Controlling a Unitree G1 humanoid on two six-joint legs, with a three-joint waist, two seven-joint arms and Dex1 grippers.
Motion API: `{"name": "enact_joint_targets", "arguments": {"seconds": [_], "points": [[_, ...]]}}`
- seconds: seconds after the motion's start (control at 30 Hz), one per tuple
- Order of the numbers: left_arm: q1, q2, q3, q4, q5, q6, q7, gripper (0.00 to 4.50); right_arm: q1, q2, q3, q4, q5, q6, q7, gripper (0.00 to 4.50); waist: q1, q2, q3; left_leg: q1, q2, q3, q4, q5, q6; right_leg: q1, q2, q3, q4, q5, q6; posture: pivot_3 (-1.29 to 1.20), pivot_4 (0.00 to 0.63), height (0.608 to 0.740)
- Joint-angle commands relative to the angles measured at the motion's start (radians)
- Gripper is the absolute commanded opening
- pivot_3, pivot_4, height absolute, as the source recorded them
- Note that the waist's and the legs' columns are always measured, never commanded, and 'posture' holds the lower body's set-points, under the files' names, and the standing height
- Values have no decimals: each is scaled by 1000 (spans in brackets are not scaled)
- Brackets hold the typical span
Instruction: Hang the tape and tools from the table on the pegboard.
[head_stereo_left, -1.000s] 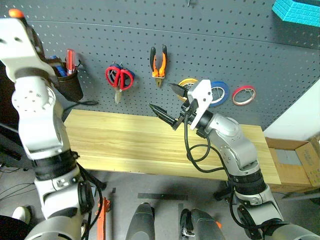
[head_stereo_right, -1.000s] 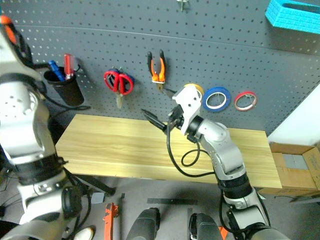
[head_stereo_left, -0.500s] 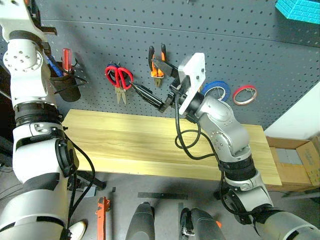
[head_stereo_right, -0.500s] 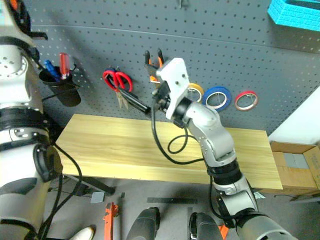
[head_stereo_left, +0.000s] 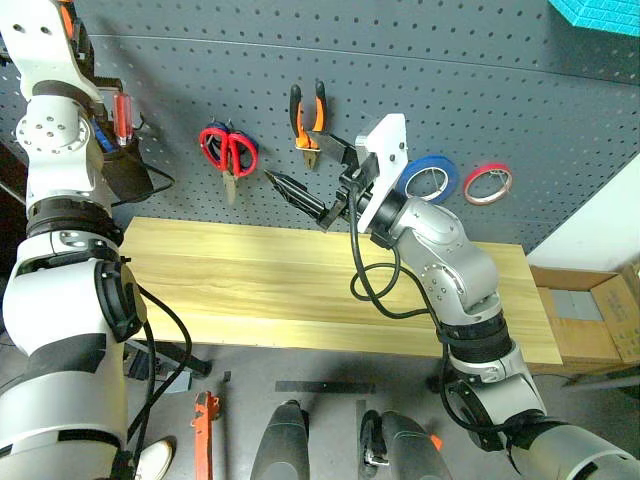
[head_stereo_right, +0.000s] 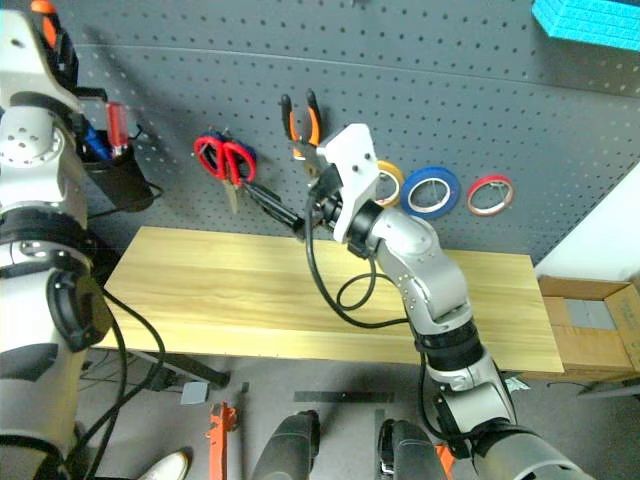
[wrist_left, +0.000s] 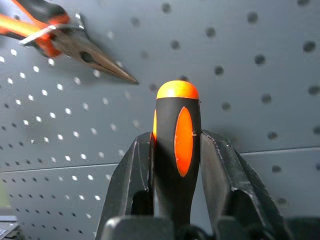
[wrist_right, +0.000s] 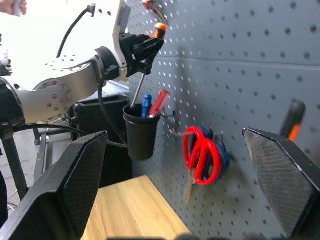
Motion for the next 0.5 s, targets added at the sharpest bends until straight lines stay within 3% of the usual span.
{"name": "enact_joint_targets", "arguments": {"seconds": [0.03, 0.23, 0.5], "points": [[25, 20, 9, -20, -18, -22, -8, 946, 2, -7, -14, -75, 13, 15, -9, 4500, -5, 1, 8, 0, 0, 0, 0, 0, 0, 0, 0, 0, 0, 0, 0, 145, 278, 740], [96, 3, 23, -93, -47, 5, -9, 946, 19, -19, -12, -87, 13, 34, -13, 4500, -7, 1, 29, -1, 0, 1, 0, 0, 0, -4, 0, 1, 3, 0, 0, 146, 303, 740], [256, -28, 57, -323, -102, 108, 20, 946, 17, -29, -17, -74, 8, 29, -10, 4500, -7, 2, 43, -2, 0, 4, -1, 0, 0, -7, 0, 10, 4, -1, 0, 153, 304, 740]]}}
